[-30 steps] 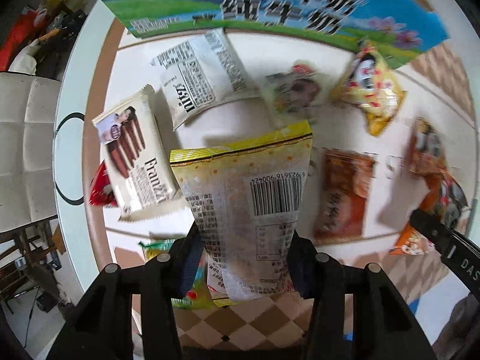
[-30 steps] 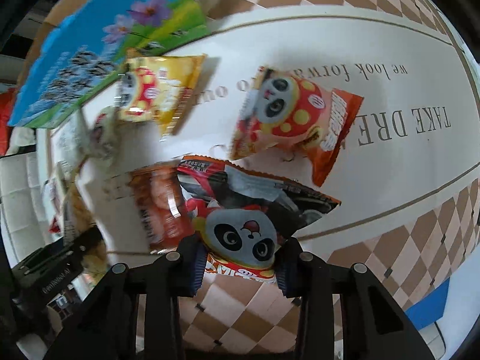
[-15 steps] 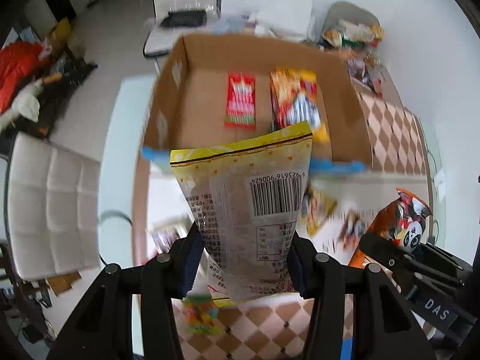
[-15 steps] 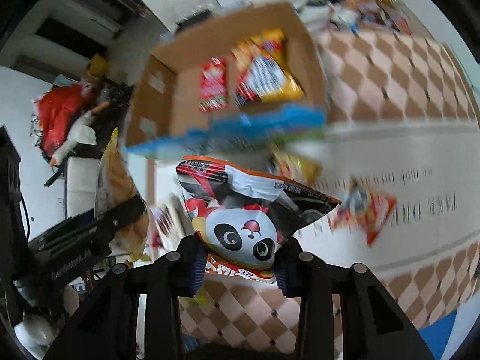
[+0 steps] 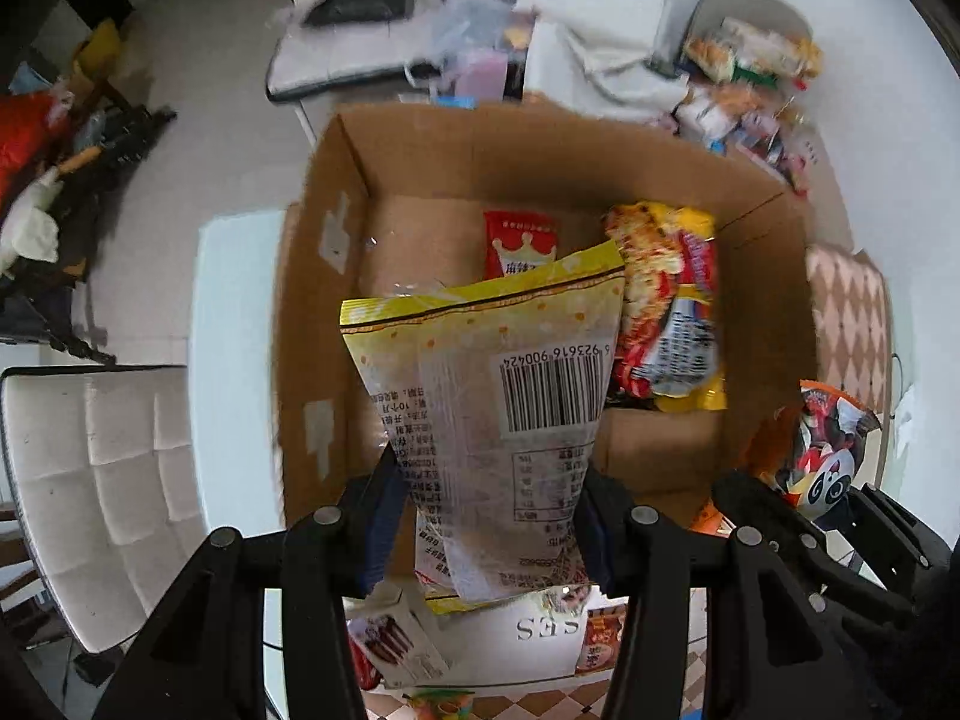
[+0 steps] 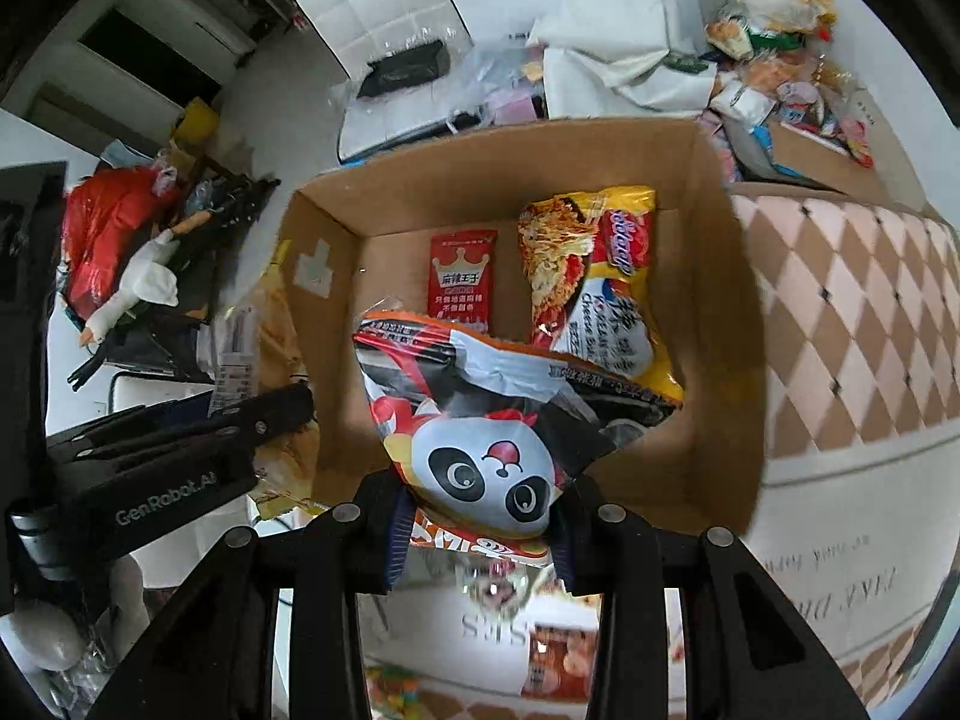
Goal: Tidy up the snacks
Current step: 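Carry both packs into the box and open both grippers to release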
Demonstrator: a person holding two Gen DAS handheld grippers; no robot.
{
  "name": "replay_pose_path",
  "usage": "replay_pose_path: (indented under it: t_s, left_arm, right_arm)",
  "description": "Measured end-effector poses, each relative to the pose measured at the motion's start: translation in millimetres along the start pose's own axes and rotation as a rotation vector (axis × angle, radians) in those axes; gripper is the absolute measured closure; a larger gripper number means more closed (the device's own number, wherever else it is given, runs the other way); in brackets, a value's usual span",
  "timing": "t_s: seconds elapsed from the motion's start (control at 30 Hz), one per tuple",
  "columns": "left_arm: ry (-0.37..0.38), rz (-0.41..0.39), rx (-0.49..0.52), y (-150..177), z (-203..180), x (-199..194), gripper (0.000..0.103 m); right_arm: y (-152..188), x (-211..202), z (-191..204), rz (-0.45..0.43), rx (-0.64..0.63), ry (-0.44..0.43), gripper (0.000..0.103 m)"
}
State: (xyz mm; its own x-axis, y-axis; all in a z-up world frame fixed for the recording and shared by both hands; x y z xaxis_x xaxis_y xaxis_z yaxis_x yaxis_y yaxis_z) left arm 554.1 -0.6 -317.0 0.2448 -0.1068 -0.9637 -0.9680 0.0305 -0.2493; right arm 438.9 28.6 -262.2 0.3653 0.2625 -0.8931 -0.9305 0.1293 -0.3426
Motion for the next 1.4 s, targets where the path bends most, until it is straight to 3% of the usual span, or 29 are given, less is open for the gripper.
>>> replay_pose_path:
  t_s: [0.17,0.33,0.73,0.77,0.8,0.83,0.87,0.9,0.93,1.23,1.4]
  left_arm:
    - [0.009,0.146,-0.013,-4.5,7.8,59.5,0.056]
    - [0.022,0.224,-0.013,4.6,8.1,89.4,0.056]
    - [0.039,0.289,-0.024,25.7,2.7,112.0,0.054]
    - [0.033,0.292,-0.03,28.2,4.2,111.9,0.051]
    - [0.024,0.283,-0.032,30.1,5.5,110.7,0.047]
    - [0.016,0.275,-0.03,31.2,7.1,110.4,0.036]
    - [0.003,0.266,-0.029,32.7,9.2,109.0,0.026]
    - [-0.002,0.254,-0.031,33.6,12.1,106.9,0.024]
    - [-0.003,0.247,-0.035,34.1,13.4,105.2,0.024]
    - [-0.024,0.148,-0.055,55.4,18.1,68.8,0.022]
    - [-0.044,0.026,-0.041,65.3,12.3,30.7,0.022]
  right_arm:
    - [-3.1,54.0,-7.5,0.064,-0.023,0.026,0.063]
    - [9.2,90.5,-10.3,0.125,-0.05,0.038,0.063]
    - [32.2,133.8,-16.0,0.207,-0.084,0.057,0.063]
    - [34.9,136.8,-16.0,0.221,-0.086,0.054,0.062]
    - [37.6,139.7,-16.6,0.238,-0.085,0.055,0.061]
    - [41.7,142.2,-16.8,0.252,-0.086,0.059,0.049]
    - [43.7,143.6,-17.4,0.26,-0.084,0.061,0.024]
    - [44.6,143.4,-18.7,0.257,-0.073,0.056,0.013]
    - [46.1,142.8,-19.4,0.249,-0.067,0.051,0.008]
    - [44.7,125.3,-34.9,0.203,-0.039,0.09,0.008]
    - [51.3,98.7,-42.2,0.136,-0.06,0.123,0.008]
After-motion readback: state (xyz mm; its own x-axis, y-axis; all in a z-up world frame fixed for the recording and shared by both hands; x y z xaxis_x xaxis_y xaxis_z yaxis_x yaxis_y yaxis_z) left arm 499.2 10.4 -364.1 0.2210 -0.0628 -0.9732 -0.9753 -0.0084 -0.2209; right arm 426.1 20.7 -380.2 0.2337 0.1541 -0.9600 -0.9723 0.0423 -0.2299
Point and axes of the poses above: each gripper's, at about its wrist camera, not at the fingertips, and x roughly the way its jaws point, z to its left, y to its underside, the point moved 5 cm from there along x, roughly the way its jaws point, and after that the axes turned 14 degrees about -z, right-handed, at the moved point
